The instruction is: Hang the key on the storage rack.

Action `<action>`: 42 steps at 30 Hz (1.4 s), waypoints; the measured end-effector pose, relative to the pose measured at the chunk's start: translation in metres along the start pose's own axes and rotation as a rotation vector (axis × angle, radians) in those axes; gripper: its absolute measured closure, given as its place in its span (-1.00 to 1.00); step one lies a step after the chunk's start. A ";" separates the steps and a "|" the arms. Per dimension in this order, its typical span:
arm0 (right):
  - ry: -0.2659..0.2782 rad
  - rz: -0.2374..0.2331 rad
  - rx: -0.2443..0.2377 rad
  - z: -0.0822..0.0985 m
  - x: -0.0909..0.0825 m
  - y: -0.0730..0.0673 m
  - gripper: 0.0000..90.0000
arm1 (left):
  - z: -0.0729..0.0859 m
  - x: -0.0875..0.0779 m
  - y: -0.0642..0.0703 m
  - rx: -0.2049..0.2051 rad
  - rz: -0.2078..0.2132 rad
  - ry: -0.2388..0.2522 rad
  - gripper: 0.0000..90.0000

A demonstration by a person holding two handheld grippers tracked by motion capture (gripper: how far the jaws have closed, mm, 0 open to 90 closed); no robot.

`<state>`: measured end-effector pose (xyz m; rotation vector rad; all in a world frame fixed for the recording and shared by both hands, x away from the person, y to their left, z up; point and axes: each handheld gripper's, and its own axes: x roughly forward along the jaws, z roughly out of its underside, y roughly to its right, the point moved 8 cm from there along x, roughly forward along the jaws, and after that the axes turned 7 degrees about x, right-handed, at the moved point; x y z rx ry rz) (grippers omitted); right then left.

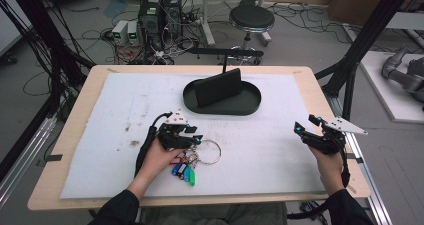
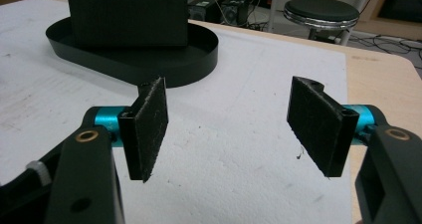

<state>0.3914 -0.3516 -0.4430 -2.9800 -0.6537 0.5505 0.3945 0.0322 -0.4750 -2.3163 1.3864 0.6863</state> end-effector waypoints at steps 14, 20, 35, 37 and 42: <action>-0.005 -0.008 -0.009 0.000 0.003 -0.003 -0.26 | 0.014 0.023 0.005 0.055 -0.002 -0.144 0.89; -0.002 -0.011 -0.014 -0.001 0.005 -0.004 -0.26 | 0.007 0.010 0.001 0.029 -0.010 -0.062 0.91; 0.006 -0.013 -0.010 -0.003 0.005 -0.005 -0.26 | -0.018 -0.021 -0.001 0.069 -0.079 0.134 0.92; 0.006 -0.013 -0.009 -0.003 0.005 -0.005 -0.26 | -0.021 -0.024 0.000 0.077 -0.084 0.150 0.92; 0.007 -0.015 -0.014 -0.003 0.006 -0.005 -0.26 | -0.024 -0.028 0.006 0.115 -0.084 0.166 0.92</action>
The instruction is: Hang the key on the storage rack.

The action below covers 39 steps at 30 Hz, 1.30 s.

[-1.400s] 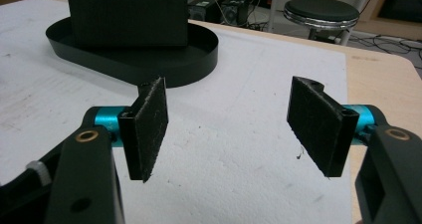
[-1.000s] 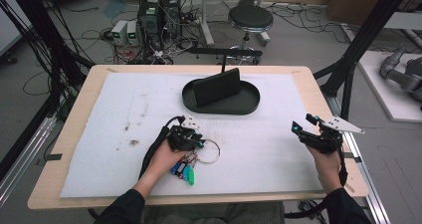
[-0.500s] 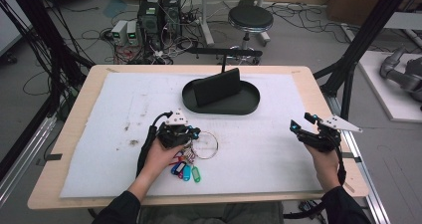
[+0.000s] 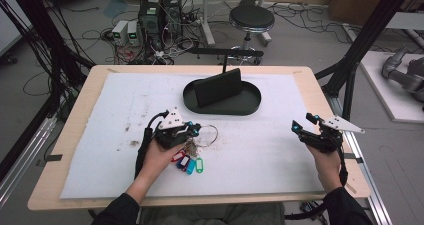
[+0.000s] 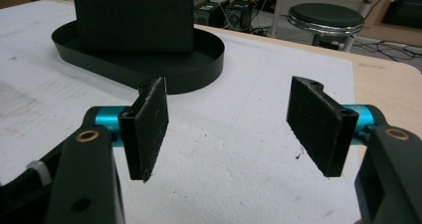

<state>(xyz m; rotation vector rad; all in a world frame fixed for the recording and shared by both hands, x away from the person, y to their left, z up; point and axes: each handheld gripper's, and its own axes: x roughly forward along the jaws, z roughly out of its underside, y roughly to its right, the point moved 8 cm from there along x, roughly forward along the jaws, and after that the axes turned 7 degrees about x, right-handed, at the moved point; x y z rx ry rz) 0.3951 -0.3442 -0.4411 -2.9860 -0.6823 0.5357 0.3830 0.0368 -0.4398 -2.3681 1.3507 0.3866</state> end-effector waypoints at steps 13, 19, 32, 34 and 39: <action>-0.002 -0.002 0.003 0.000 0.001 -0.001 -0.26 | 0.001 0.001 0.005 -0.022 0.056 0.020 0.90; -0.003 -0.005 0.003 0.000 0.001 -0.001 -0.26 | 0.004 0.004 0.006 -0.034 0.080 -0.002 0.83; -0.008 -0.005 0.003 0.001 0.002 0.000 -0.26 | 0.010 0.007 0.008 -0.025 0.106 -0.040 0.91; -0.011 -0.004 0.006 0.001 0.002 0.000 -0.26 | 0.010 0.007 0.008 -0.026 0.103 -0.040 0.91; -0.015 -0.010 0.004 0.002 0.002 0.000 -0.26 | 0.009 0.006 0.007 -0.036 0.105 -0.028 0.92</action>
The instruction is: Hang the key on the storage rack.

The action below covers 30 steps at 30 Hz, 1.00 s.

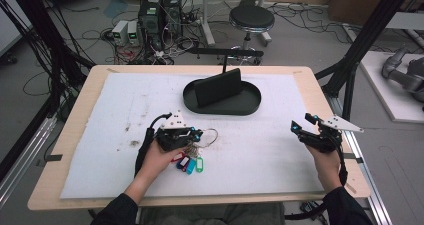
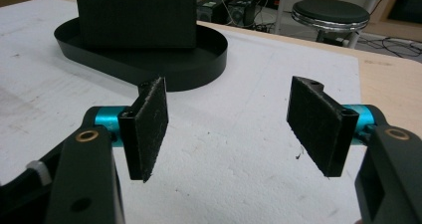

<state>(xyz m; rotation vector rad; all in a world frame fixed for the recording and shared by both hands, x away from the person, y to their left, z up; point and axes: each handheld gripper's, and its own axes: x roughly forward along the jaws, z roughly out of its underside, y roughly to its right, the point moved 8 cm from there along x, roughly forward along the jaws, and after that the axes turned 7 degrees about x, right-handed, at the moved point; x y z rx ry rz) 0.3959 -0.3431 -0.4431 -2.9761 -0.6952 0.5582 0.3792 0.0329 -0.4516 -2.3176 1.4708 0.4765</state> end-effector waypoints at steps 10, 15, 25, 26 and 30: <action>-0.009 -0.002 0.003 0.001 0.003 0.001 -0.27 | -0.015 -0.014 -0.002 0.005 -0.022 0.058 0.92; -0.014 -0.008 0.002 0.002 0.004 0.001 -0.27 | -0.021 -0.020 -0.005 0.002 -0.045 0.083 0.92; -0.012 -0.002 0.001 0.002 0.004 0.001 -0.27 | -0.039 -0.036 -0.009 0.027 -0.071 0.128 0.92; -0.013 -0.002 0.001 0.002 0.004 0.001 -0.27 | -0.041 -0.038 -0.010 0.030 -0.075 0.132 0.92; -0.014 -0.002 0.003 0.002 0.004 0.001 -0.27 | -0.046 -0.043 -0.013 0.029 -0.089 0.147 0.92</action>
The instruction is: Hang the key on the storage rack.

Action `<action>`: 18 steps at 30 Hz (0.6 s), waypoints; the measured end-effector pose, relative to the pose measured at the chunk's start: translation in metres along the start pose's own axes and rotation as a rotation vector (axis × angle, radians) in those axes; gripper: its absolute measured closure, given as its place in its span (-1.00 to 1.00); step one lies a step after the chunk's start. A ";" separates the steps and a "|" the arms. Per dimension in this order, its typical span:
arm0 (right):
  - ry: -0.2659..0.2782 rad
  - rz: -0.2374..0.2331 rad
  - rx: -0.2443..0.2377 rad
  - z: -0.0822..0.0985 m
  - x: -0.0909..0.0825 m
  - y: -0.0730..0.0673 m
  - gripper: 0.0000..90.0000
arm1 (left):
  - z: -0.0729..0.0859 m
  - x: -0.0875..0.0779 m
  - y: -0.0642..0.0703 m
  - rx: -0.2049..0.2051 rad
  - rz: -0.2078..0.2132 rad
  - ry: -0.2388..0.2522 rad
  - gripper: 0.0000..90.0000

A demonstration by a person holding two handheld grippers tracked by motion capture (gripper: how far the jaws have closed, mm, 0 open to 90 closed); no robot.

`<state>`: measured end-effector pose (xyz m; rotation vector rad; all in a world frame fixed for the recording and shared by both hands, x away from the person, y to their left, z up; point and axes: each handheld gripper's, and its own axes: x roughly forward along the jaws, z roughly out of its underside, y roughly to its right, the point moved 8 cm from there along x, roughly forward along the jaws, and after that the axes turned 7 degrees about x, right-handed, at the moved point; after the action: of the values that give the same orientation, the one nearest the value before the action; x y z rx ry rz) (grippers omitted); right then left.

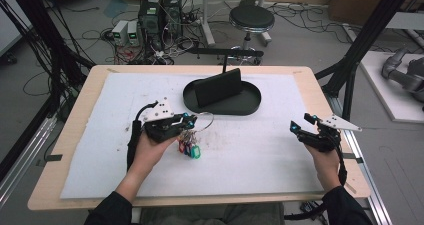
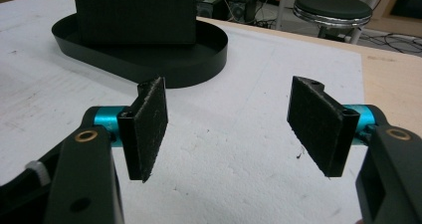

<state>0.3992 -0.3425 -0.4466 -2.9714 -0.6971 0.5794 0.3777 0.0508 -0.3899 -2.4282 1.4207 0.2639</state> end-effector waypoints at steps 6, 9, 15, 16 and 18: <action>0.003 0.002 0.002 0.000 0.000 0.000 -0.27 | -0.012 -0.006 -0.007 0.000 -0.021 0.033 0.92; 0.004 0.002 0.002 0.000 0.000 0.000 -0.27 | -0.018 -0.009 -0.010 0.005 -0.030 0.041 0.92; 0.004 0.002 -0.001 0.000 0.000 0.001 -0.27 | -0.030 -0.014 -0.019 0.007 -0.057 0.066 0.92; 0.002 0.002 0.001 0.000 0.000 0.000 -0.27 | -0.031 -0.014 -0.021 0.003 -0.062 0.070 0.92; 0.004 0.002 0.002 -0.001 0.000 0.000 -0.27 | -0.034 -0.016 -0.026 -0.001 -0.072 0.078 0.92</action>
<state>0.3997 -0.3428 -0.4461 -2.9711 -0.6930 0.5730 0.3925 0.0631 -0.3488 -2.5103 1.3615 0.1546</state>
